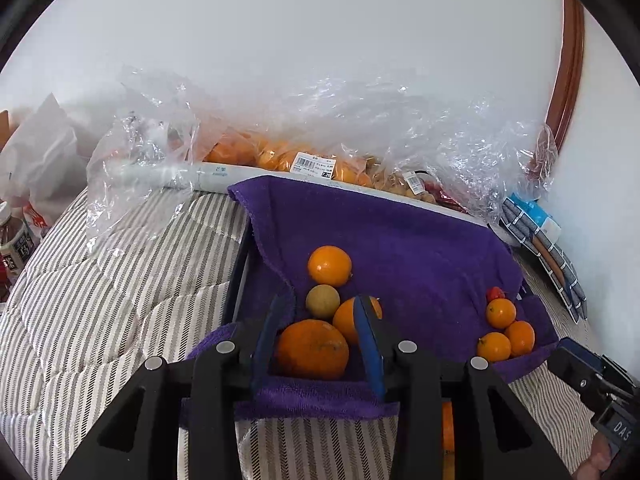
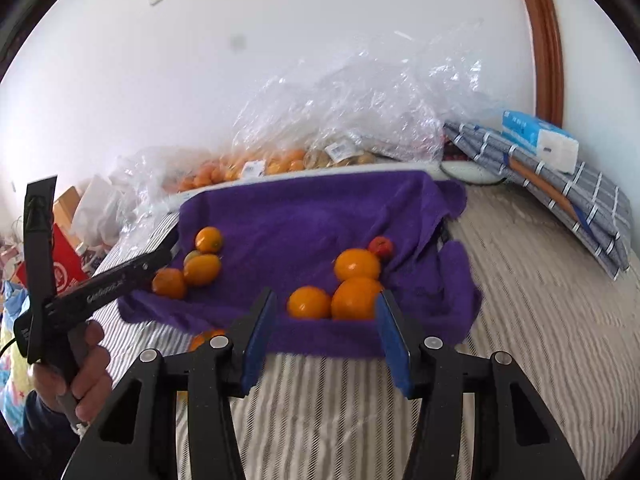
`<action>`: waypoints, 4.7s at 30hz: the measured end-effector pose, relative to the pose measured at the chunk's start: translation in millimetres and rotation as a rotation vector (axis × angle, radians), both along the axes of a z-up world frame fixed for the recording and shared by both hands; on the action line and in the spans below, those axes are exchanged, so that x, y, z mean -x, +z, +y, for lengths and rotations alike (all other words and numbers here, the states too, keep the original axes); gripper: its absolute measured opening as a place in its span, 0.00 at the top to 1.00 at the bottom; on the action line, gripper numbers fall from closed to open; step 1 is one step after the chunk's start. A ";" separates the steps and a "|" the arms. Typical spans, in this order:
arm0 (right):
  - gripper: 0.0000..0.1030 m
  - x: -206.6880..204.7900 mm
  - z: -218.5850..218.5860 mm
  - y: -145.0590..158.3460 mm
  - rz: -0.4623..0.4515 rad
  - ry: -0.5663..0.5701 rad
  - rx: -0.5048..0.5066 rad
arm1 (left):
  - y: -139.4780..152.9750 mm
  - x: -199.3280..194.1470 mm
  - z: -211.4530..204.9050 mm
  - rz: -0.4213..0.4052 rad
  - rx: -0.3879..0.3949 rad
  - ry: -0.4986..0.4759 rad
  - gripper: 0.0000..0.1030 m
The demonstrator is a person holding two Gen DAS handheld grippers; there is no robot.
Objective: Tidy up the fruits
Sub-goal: 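Carry both fruits over the towel and open both tools to release them, then grasp a large orange with the right tool while the left tool grasps a greenish fruit, then lower both fruits onto the purple towel and open both tools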
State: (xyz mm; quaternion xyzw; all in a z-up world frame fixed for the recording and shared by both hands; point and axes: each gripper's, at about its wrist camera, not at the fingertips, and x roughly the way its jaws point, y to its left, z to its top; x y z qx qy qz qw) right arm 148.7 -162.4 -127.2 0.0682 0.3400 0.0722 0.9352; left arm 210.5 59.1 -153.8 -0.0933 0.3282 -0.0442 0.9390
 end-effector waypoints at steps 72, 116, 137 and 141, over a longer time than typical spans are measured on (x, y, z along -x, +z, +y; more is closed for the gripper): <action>0.59 85.2 -59.8 -24.6 0.005 -0.116 0.025 | -27.2 80.5 -66.0 0.188 0.043 -0.316 0.56; 0.59 -27.0 -59.0 12.2 -0.040 -0.120 0.055 | 4.3 -20.5 -32.1 0.104 0.103 -0.083 0.75; 0.58 -49.6 -56.0 -16.6 -0.022 -0.127 0.054 | -13.7 -23.8 -48.7 0.126 0.085 -0.109 0.75; 0.58 -49.7 -51.5 -20.7 -0.010 -0.105 0.070 | -13.4 -23.3 -50.1 0.121 0.072 -0.106 0.75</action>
